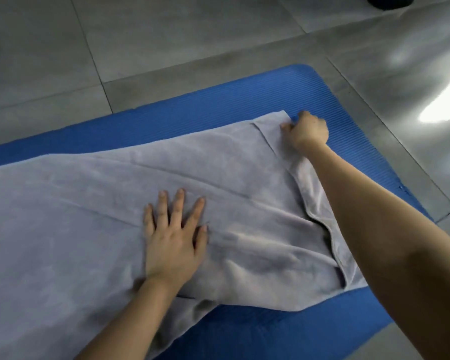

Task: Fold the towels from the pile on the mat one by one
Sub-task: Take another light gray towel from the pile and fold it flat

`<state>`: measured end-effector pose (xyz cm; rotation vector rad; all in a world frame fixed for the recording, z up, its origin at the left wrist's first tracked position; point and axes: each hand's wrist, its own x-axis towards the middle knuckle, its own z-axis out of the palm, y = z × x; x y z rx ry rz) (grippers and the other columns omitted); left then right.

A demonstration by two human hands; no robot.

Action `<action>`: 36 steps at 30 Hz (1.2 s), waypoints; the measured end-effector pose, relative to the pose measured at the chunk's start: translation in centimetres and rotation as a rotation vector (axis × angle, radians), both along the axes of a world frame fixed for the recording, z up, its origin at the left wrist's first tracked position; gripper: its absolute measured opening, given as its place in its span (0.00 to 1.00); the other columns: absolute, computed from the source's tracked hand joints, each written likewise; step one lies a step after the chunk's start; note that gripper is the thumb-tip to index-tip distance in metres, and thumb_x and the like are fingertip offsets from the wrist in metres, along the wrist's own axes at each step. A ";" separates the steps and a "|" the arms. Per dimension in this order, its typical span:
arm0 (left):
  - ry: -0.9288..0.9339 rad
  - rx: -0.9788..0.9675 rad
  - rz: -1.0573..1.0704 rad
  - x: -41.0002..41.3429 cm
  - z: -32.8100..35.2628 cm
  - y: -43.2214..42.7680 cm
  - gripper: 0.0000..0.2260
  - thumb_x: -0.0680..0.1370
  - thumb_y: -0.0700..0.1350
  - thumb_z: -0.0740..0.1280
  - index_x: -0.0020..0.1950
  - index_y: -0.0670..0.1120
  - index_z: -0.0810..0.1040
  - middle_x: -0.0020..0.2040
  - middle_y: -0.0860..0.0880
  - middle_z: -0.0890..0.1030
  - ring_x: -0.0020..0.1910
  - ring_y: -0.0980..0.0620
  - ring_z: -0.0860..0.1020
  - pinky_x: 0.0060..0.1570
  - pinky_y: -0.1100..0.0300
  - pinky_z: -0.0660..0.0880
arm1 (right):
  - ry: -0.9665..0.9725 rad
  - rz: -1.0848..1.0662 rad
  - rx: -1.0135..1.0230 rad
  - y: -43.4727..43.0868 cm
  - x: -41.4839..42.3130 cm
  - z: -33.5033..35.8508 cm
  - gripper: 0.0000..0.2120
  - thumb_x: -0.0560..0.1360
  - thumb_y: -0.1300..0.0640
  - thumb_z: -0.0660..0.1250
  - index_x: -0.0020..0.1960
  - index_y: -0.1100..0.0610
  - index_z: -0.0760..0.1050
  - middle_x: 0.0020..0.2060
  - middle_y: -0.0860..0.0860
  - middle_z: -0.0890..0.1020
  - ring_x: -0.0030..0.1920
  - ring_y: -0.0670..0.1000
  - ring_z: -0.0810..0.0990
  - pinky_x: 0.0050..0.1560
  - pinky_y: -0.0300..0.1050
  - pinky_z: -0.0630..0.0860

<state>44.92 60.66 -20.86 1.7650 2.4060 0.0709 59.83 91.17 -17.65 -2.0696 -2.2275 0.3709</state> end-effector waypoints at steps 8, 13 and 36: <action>-0.051 0.166 0.051 -0.2 -0.9 -0.3 0.26 0.78 0.57 0.54 0.74 0.47 0.61 0.72 0.42 0.67 0.71 0.39 0.64 0.69 0.38 0.58 | 0.206 -0.114 0.214 4.8 -2.0 1.9 0.17 0.72 0.43 0.64 0.54 0.51 0.81 0.52 0.55 0.83 0.57 0.59 0.77 0.55 0.47 0.73; -0.039 0.106 0.041 -0.3 -0.8 -0.2 0.25 0.78 0.57 0.53 0.73 0.49 0.63 0.73 0.43 0.65 0.72 0.39 0.61 0.69 0.37 0.56 | 0.065 -0.061 0.200 6.2 -4.9 0.4 0.19 0.75 0.42 0.60 0.58 0.50 0.79 0.58 0.57 0.79 0.62 0.60 0.72 0.62 0.51 0.68; -0.091 0.237 -0.044 -1.7 3.7 -5.6 0.20 0.75 0.54 0.57 0.55 0.41 0.79 0.53 0.39 0.78 0.52 0.39 0.75 0.54 0.49 0.70 | 0.187 0.823 0.317 -30.1 10.9 -0.2 0.12 0.75 0.47 0.64 0.52 0.53 0.81 0.48 0.49 0.81 0.49 0.52 0.75 0.50 0.47 0.68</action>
